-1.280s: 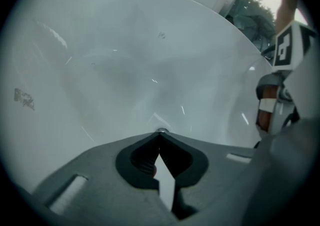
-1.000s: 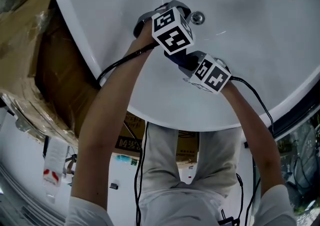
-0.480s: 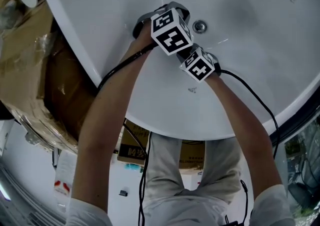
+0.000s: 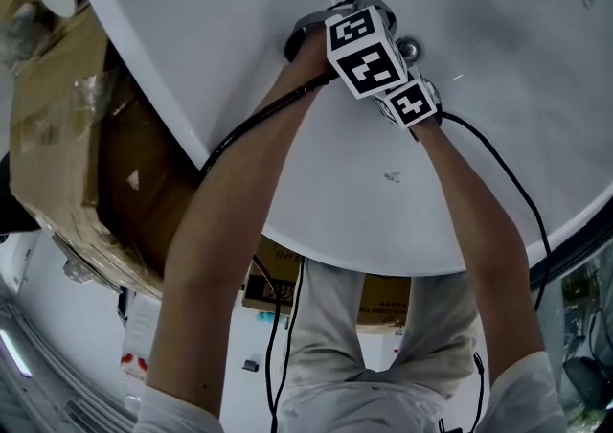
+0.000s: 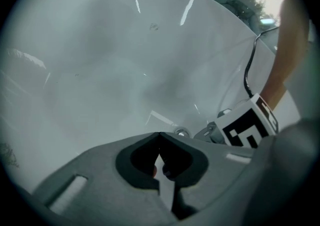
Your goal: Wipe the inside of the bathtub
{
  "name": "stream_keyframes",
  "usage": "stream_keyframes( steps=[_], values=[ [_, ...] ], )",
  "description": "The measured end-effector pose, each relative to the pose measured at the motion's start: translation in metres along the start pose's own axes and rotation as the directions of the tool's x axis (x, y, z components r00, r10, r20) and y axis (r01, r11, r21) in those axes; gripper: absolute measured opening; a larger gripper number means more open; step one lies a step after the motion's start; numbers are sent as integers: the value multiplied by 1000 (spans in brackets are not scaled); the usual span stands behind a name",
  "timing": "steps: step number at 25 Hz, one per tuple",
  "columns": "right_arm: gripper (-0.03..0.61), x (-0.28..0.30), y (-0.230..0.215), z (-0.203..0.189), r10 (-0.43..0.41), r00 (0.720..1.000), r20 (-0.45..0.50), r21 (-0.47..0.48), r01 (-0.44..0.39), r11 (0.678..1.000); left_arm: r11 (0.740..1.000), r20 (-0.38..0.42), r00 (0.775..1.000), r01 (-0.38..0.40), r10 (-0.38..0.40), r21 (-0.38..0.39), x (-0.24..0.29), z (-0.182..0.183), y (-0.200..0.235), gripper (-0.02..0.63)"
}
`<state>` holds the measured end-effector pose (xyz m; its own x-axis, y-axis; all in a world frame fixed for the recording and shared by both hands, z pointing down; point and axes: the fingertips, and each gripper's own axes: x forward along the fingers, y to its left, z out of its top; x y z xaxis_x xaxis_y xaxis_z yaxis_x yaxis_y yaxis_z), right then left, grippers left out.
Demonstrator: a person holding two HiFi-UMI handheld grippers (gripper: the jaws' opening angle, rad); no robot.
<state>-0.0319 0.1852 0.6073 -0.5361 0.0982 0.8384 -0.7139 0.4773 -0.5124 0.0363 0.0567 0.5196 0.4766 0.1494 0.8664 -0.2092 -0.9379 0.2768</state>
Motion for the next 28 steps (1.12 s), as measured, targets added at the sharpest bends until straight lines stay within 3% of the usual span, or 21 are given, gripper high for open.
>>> stream_keyframes(
  steps=[4,11,17,20,21,25,28],
  values=[
    [57,7,-10,3,-34,999,-27,7,35,999,999,-7,1000,22,-22,25,3,0,-6,0],
    [57,30,-9,-5,-68,995,-74,43,71,997,1000,-14,1000,17,-18,-15,5,-14,0,0],
    [57,54,1,-34,40,994,-102,-13,-42,999,1000,-9,1000,19,-19,-2,5,-10,-1,0],
    [57,35,0,11,-1,999,47,-100,6,995,1000,-11,1000,15,-15,-2,4,-11,-1,0],
    [57,32,3,15,3,998,56,-105,3,995,1000,-13,1000,15,-15,-1,5,-11,-1,0],
    [57,34,29,-25,122,985,-126,-34,-127,991,1000,-22,1000,18,-18,14,4,-13,-3,0],
    [57,31,37,-27,144,980,-136,-41,-151,988,999,-25,999,21,-21,25,3,-13,-5,0]
  ],
)
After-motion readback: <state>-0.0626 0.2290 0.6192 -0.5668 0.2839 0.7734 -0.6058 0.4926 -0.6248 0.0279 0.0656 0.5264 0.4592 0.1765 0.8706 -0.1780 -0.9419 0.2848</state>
